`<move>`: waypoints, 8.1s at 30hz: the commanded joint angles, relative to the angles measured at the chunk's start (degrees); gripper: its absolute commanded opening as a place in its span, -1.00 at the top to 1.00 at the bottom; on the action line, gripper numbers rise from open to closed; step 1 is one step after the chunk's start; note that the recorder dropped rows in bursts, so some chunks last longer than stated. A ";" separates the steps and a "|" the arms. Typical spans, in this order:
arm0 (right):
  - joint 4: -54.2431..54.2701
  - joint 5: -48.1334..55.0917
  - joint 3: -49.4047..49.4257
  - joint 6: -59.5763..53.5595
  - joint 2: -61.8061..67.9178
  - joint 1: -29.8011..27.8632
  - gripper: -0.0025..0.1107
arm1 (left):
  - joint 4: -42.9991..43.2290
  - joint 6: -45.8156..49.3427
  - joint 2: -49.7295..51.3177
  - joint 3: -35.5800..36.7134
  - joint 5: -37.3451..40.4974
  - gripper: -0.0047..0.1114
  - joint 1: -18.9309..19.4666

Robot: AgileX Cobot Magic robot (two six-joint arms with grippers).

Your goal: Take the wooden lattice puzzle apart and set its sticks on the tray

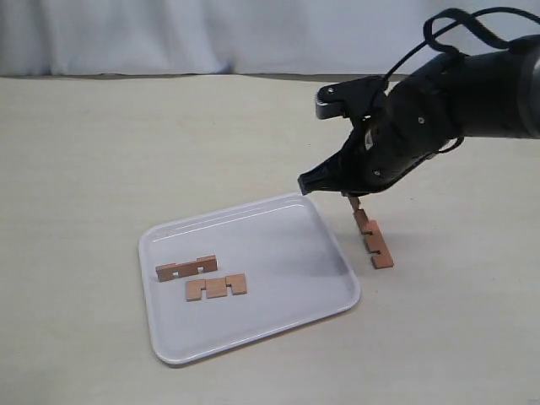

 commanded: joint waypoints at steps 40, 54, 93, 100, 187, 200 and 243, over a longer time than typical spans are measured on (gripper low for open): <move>-6.05 1.96 -0.04 -3.32 -4.97 8.57 0.02 | 0.28 -0.16 -0.11 0.18 -0.62 0.92 0.01; 1.62 3.47 5.56 -3.36 3.69 -6.80 0.02 | 0.06 -0.16 -0.11 0.18 -0.50 0.92 0.01; 6.35 -1.19 4.64 -8.34 -0.70 -6.10 0.88 | 0.18 -0.16 -0.11 0.18 -0.63 0.92 0.01; 6.36 -1.16 1.95 -10.48 -2.44 3.38 0.88 | 0.18 -0.16 -0.11 0.18 -0.63 0.92 0.01; 14.58 -16.96 37.91 -14.73 -65.20 -25.52 0.88 | -0.06 -0.16 -0.11 0.18 -0.58 0.92 0.01; 16.19 -22.15 44.69 -15.17 -96.13 -19.18 0.88 | 0.31 -0.16 -0.11 0.18 -0.58 0.92 0.01; 14.78 -22.28 63.28 -14.78 -102.85 -18.09 0.88 | -0.06 -0.16 -0.11 0.18 -0.58 0.92 0.01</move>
